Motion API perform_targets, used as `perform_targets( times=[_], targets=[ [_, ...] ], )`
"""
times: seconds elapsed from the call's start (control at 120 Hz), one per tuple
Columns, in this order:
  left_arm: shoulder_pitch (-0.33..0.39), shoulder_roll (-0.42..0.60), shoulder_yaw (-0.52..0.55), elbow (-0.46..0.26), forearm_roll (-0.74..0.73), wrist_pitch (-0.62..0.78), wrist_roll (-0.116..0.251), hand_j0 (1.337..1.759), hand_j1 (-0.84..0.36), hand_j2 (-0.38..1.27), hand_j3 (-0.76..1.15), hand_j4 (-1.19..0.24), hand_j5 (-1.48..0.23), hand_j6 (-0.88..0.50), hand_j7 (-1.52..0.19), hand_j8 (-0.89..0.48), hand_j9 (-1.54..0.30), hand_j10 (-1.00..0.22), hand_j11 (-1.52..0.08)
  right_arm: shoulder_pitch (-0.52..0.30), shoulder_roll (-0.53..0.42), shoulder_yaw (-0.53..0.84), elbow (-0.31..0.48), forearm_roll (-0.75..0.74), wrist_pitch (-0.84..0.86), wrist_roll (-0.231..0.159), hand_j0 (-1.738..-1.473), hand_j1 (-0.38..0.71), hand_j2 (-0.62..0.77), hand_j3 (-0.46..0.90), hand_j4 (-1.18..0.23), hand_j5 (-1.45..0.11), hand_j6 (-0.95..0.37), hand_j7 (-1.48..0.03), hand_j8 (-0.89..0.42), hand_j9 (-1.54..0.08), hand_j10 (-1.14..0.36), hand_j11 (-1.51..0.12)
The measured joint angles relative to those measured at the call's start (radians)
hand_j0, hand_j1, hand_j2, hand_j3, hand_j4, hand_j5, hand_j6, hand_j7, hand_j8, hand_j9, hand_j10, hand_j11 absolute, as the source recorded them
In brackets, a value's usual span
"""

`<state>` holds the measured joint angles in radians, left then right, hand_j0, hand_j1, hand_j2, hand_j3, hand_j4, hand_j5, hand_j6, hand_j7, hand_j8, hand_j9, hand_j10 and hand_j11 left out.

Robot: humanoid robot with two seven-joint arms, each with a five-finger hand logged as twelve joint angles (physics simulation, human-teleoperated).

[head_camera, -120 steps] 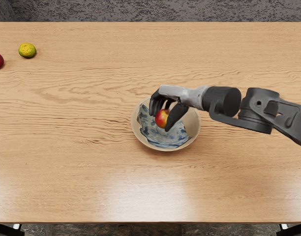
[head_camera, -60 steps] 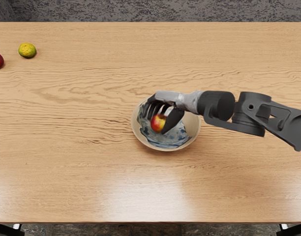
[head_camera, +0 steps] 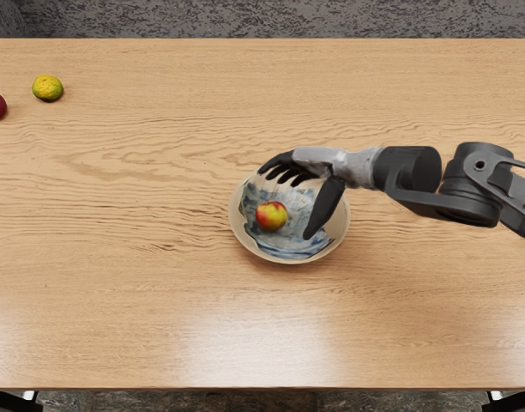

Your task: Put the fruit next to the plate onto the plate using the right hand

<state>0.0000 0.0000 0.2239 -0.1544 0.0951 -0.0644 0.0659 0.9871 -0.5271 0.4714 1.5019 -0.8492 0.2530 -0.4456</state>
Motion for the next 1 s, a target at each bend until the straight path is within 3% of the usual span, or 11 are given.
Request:
perform_targets(
  times=[0.233,0.375,0.592,0.808,1.0],
  targets=[
    [0.0,0.0,0.0,0.0,0.0,0.0,0.0,1.658,0.06,0.05,0.0,-0.24,-0.32,-0.24,-0.32,-0.24,-0.32,-0.24,-0.32,-0.005,-0.14,0.093,0.017,0.306,0.184,0.004,-1.658,-0.23,-0.01,0.0,-0.1,-0.13,-0.1,-0.13,-0.1,-0.13,-0.1,-0.13],
    [0.0,0.0,0.0,0.0,0.0,0.0,0.0,1.658,0.06,0.05,0.0,-0.24,-0.32,-0.24,-0.32,-0.24,-0.32,-0.24,-0.32,-0.02,-0.233,0.121,-0.002,0.524,0.308,0.005,-1.658,-0.26,-0.01,0.0,-0.07,-0.09,-0.07,-0.09,-0.07,-0.09,-0.07,-0.09],
    [0.0,0.0,0.0,0.0,0.0,0.0,0.0,1.658,0.06,0.05,0.0,-0.24,-0.32,-0.24,-0.32,-0.24,-0.32,-0.24,-0.32,-0.062,-0.36,0.129,-0.05,0.779,0.352,0.003,-1.658,-0.29,-0.01,0.0,-0.05,-0.07,-0.05,-0.07,-0.05,-0.07,-0.05,-0.07],
    [0.0,0.0,0.0,0.0,0.0,0.0,0.0,1.658,0.06,0.05,0.0,-0.24,-0.32,-0.24,-0.32,-0.24,-0.32,-0.24,-0.32,-0.125,-0.467,0.125,-0.108,0.935,0.358,-0.003,-1.658,-0.3,-0.01,0.0,-0.04,-0.06,-0.04,-0.06,-0.04,-0.06,-0.04,-0.06],
    [0.0,0.0,0.0,0.0,0.0,0.0,0.0,1.658,0.06,0.05,0.0,-0.24,-0.32,-0.24,-0.32,-0.24,-0.32,-0.24,-0.32,-0.172,-0.487,0.121,-0.154,0.967,0.358,-0.006,-1.658,-0.3,-0.01,0.0,-0.04,-0.05,-0.04,-0.05,-0.04,-0.05,-0.04,-0.05]
  ],
)
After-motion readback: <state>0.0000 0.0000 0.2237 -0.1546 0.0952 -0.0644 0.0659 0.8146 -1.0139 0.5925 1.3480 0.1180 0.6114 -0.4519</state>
